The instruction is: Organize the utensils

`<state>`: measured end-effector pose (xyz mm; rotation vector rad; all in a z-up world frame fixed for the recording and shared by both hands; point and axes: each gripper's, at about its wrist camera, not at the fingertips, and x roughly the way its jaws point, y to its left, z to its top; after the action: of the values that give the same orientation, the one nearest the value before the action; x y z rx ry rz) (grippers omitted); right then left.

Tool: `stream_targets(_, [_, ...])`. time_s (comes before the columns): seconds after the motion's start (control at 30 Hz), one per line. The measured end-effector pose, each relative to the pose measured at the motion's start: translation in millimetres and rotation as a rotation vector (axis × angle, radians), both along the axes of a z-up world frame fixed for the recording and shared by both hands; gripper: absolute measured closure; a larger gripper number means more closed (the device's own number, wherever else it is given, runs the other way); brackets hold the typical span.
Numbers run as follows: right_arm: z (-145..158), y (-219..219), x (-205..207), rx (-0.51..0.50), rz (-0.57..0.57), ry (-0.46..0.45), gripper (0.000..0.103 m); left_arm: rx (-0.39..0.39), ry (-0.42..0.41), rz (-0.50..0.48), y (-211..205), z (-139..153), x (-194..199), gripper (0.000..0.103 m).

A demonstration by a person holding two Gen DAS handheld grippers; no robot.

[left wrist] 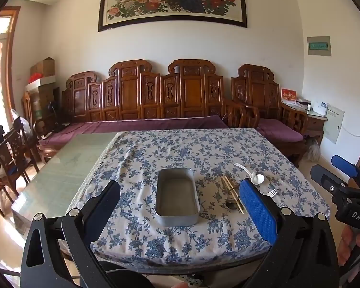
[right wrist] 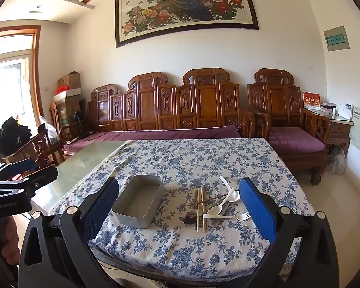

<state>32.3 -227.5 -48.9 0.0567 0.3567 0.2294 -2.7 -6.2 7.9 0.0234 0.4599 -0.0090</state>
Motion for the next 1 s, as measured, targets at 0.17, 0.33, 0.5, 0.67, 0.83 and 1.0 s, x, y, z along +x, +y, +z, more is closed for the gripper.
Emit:
stream_targets(0.17, [-1, 1, -1, 0.003, 0.000, -0.001, 0.003, -0.001, -0.011, -0.004, 0, -2, -1, 0.007])
stream_targets(0.33, [-2, 1, 2, 0.003, 0.002, -0.001, 0.003, -0.002, -0.019, -0.006, 0, 1, -3, 0.007])
stream_targets(0.5, [-2, 1, 1, 0.003, 0.001, -0.002, 0.003, -0.005, -0.025, -0.009, 1, 2, -6, 0.007])
stream_targets(0.67, [-2, 1, 1, 0.003, 0.001, -0.001, 0.003, -0.005, -0.029, -0.012, 1, 2, -8, 0.007])
stream_targets(0.83, [-1, 2, -2, 0.004, -0.003, -0.007, 0.003, -0.007, -0.032, -0.013, 0, 2, -9, 0.007])
stream_targets(1.0, [5, -1, -3, 0.007, 0.000, -0.010, 0.003, -0.007, -0.033, -0.013, 0, 3, -9, 0.007])
